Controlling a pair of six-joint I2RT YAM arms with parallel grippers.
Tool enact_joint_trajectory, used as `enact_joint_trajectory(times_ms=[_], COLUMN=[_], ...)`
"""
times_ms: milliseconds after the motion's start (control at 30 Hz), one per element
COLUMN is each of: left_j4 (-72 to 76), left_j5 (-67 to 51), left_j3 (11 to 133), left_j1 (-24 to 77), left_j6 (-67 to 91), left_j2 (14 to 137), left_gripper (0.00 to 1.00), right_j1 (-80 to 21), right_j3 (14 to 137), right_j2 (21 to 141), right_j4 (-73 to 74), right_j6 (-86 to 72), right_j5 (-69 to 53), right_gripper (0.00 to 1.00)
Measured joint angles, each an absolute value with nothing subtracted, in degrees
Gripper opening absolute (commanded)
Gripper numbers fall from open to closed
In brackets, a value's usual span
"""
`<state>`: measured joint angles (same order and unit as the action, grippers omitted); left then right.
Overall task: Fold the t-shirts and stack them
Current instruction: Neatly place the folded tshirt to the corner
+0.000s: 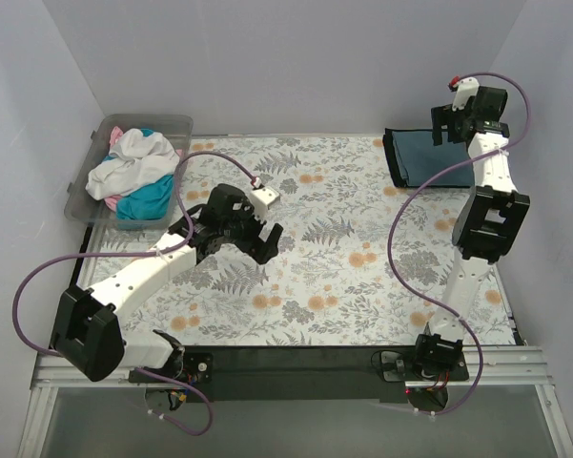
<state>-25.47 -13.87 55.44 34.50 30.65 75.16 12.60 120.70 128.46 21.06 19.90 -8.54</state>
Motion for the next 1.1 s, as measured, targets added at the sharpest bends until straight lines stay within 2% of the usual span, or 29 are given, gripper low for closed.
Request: enact_joint_trajectory(times_ms=[233, 567, 867, 1100], left_j4=[-28.34, -33.91, -34.81, -35.75], left_j5=[-18.72, -25.61, -22.5, -19.68], left_j3=[59.42, 67.09, 63.99, 59.16], left_j1=[28.67, 16.67, 15.86, 15.86], left_j6=[37.58, 43.31, 43.16, 42.65], left_j2=[75.5, 80.29, 83.59, 85.06], left_gripper=[0.98, 0.98, 0.98, 0.98], right_j1=[10.24, 7.57, 5.5, 1.83], right_j3=[115.96, 99.66, 75.07, 64.79], right_j2=[117.56, 100.09, 90.0, 80.79], right_j4=[29.32, 40.95, 45.67, 44.97], right_j6=[21.04, 21.32, 21.63, 21.37], right_j5=[-14.87, -23.7, -26.3, -23.75], right_gripper=[0.98, 0.98, 0.98, 0.98])
